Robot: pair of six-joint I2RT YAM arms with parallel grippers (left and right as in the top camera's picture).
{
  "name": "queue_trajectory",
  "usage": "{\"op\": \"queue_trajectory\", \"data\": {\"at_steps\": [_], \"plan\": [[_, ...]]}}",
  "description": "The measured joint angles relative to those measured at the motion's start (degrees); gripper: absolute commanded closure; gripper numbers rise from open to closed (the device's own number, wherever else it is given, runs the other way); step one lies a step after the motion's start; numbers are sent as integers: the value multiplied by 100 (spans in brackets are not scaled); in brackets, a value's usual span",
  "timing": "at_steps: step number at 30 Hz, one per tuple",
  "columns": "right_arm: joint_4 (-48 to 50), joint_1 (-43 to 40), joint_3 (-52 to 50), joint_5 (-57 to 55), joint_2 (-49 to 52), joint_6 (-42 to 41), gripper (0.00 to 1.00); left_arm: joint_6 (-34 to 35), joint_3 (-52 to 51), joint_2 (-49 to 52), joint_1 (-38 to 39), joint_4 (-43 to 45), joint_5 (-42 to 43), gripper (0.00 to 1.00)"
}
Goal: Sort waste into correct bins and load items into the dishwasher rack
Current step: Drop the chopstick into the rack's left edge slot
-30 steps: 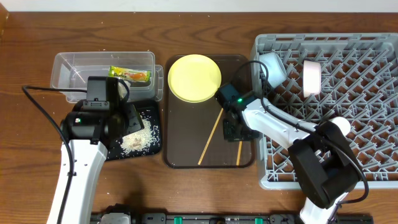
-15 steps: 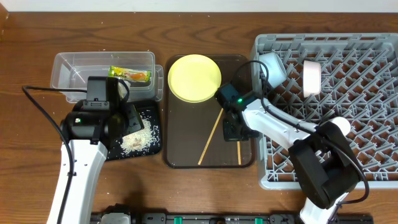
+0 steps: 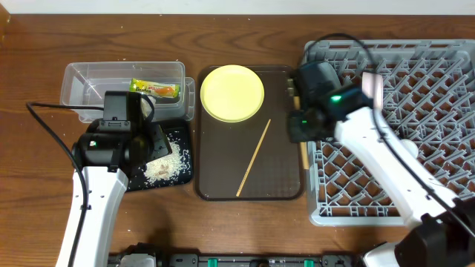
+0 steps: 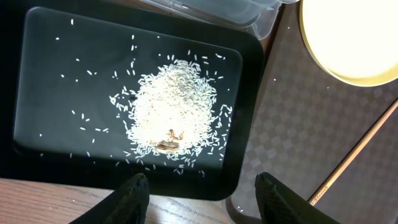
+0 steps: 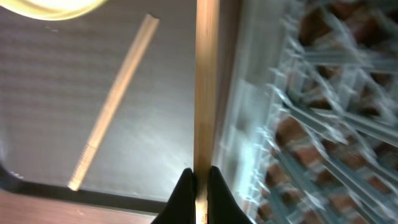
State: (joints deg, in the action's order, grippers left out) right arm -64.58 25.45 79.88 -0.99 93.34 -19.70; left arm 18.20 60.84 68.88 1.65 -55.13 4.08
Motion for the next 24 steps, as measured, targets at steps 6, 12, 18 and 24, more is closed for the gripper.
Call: {"op": "queue_trajectory", "data": {"at_steps": [6,12,18,24], "plan": [[-188,-446,-378,-37,46,267,99,0,0,0,0,2,0,42],[317,-481,-975,-57,140,380,76,0,0,0,0,2,0,42],[643,-531,-1016,-494,146,415,59,0,0,0,0,0,0,42],[894,-518,-605,-323,142,498,43,0,0,0,0,2,0,42]]}}
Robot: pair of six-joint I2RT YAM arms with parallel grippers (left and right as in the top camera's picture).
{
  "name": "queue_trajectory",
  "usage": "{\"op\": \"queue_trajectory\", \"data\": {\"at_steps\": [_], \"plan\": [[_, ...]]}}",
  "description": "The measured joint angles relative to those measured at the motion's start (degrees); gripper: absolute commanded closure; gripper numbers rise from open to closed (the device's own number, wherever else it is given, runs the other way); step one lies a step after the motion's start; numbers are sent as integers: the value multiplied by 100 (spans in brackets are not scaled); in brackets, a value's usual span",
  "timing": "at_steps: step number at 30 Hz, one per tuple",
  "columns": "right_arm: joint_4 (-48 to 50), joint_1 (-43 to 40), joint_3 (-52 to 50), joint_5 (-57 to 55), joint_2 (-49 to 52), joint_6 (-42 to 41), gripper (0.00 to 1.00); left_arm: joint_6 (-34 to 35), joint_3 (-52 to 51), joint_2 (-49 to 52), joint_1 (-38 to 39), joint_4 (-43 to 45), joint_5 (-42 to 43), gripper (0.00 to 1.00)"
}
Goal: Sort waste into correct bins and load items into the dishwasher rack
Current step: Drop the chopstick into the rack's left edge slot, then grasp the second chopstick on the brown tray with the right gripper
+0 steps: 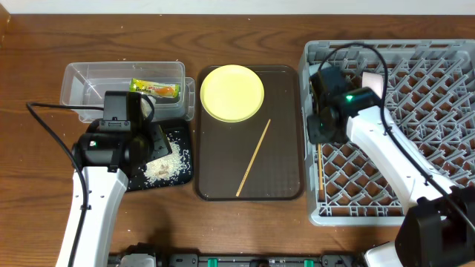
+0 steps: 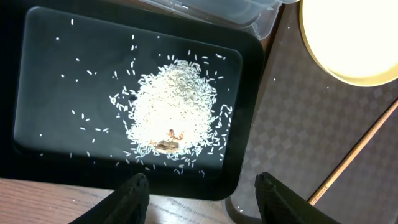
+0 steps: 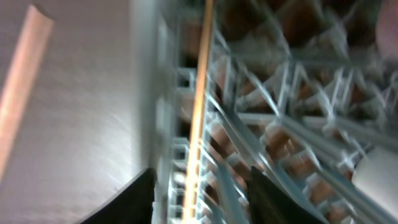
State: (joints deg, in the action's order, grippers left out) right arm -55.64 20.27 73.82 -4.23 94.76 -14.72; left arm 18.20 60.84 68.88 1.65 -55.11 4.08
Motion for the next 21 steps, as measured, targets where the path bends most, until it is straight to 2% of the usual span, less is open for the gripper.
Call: {"op": "queue_trajectory", "data": {"at_steps": [8,12,21], "plan": [[1034,1084,234,960,63,-109,41,0,0,0,0,0,0,42],[1152,1733,238,863,487,-704,41,0,0,0,0,0,0,42],[1174,2315,238,461,1663,-1635,41,0,0,0,0,0,0,42]]}}
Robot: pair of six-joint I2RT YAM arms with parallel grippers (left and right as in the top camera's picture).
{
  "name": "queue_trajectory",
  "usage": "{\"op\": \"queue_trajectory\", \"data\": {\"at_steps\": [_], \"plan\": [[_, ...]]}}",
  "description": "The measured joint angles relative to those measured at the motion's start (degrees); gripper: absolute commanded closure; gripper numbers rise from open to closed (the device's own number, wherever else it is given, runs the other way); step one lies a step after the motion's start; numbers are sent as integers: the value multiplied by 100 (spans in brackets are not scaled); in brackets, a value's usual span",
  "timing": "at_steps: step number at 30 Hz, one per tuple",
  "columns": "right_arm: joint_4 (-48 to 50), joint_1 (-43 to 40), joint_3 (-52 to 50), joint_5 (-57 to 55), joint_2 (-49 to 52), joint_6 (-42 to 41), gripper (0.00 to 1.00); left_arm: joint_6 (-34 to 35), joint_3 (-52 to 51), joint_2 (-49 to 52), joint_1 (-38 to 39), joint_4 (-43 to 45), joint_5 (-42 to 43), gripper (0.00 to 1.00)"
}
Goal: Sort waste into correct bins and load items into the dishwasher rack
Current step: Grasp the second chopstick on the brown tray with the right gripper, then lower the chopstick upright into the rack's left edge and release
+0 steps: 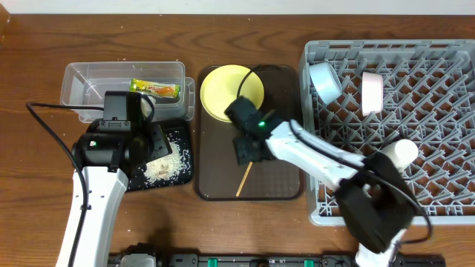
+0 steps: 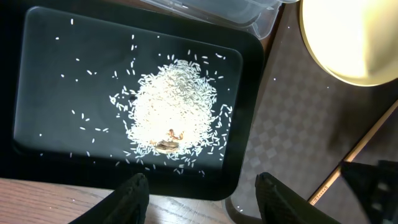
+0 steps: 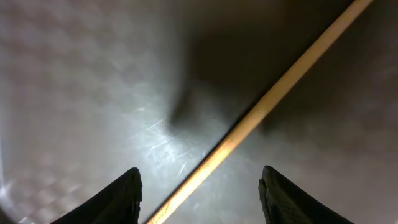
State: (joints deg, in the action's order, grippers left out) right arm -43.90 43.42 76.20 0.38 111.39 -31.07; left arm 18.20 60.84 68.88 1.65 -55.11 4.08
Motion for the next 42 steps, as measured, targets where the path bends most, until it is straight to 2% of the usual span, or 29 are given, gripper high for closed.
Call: {"op": "queue_trajectory", "data": {"at_steps": [2,6,10,14,24,30,35,42], "plan": [[4,17,0,-42,186,-120,44,0,0,0,0,-2,2,42],[-17,17,7,-140,376,-304,62,0,0,0,0,0,0,42],[-22,17,15,-173,385,-393,83,0,0,0,0,0,0,42],[-33,17,15,-186,385,-450,99,0,0,0,0,0,0,42],[-310,-240,22,-94,149,-468,99,0,0,0,0,-2,0,42],[-560,-844,20,-55,-1233,-17,99,0,0,0,0,0,0,42],[-1169,-1423,46,-63,-2365,581,99,0,0,0,0,-4,0,42],[-2173,-2247,44,-297,-2603,1255,99,0,0,0,0,-2,0,42]]}}
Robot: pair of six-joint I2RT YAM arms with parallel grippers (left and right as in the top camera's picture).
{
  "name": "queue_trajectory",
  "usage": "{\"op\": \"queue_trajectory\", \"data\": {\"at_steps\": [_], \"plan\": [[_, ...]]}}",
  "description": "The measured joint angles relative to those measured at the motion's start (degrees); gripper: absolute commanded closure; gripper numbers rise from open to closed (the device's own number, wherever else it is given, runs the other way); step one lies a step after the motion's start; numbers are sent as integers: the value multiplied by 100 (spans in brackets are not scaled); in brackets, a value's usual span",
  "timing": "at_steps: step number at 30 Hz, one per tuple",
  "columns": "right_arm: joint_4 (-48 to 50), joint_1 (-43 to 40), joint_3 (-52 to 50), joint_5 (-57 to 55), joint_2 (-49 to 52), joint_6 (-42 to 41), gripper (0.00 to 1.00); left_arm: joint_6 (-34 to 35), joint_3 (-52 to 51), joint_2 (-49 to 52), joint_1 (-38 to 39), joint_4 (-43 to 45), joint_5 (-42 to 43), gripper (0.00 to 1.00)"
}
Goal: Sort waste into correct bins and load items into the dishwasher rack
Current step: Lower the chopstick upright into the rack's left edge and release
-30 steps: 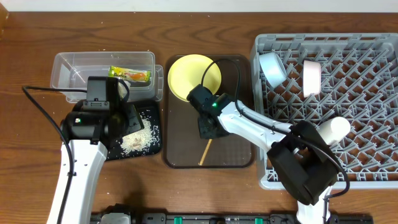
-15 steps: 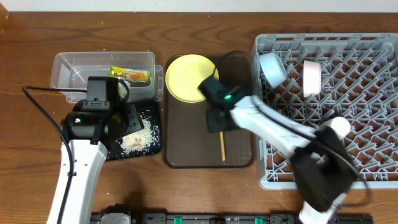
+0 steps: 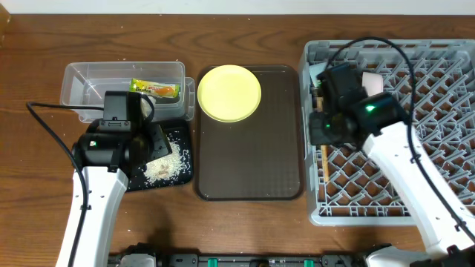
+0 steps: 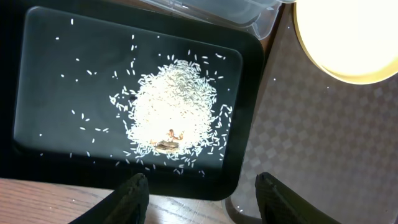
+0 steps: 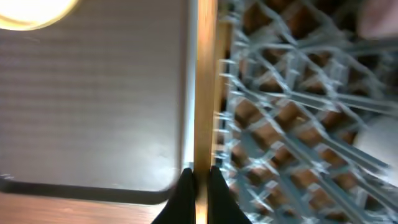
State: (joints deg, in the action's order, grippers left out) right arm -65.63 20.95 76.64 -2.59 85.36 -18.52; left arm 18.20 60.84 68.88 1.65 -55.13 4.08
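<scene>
My right gripper [image 5: 200,180] is shut on a wooden chopstick [image 5: 205,81] that runs straight ahead along the left edge of the grey dishwasher rack [image 5: 298,124]. From overhead the chopstick [image 3: 324,159] sticks out of the right gripper [image 3: 323,127] over the rack's left cells. A yellow plate [image 3: 230,93] sits at the back of the brown tray [image 3: 249,163]. My left gripper [image 4: 205,199] hangs open over the near edge of the black tray of rice [image 4: 168,106].
A clear bin [image 3: 89,81] at the back left holds a snack wrapper [image 3: 154,89]. A pink cup [image 3: 373,83] stands in the rack beside my right arm. The rack's left wall [image 3: 309,148] borders the brown tray.
My right gripper was open above a chopstick lying on the brown tray. Now it is shut on that chopstick at the rack's left edge, and no chopstick lies on the tray. The left arm is unchanged.
First my right gripper held one chopstick beside the rack while a second lay on the brown tray. Then it was open and that chopstick lay in the rack. It was then over the second chopstick, and now holds it at the rack.
</scene>
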Motion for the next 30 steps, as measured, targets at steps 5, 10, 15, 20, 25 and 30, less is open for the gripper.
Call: {"op": "queue_trajectory", "data": {"at_steps": [5,10,15,20,25,30], "plan": [[155,-306,-223,-114,243,188,98,0,0,0,0,2,0,42],[649,-385,-555,-125,634,264,96,0,0,0,0,2,0,42],[911,-385,-605,-125,973,293,88,0,0,0,0,2,0,42],[979,-385,-610,-105,1069,339,68,0,0,0,0,2,0,42],[999,-380,-522,57,1060,503,57,0,0,0,0,2,0,42],[1349,-341,-4,345,911,796,53,0,0,0,0,2,0,42]]}}
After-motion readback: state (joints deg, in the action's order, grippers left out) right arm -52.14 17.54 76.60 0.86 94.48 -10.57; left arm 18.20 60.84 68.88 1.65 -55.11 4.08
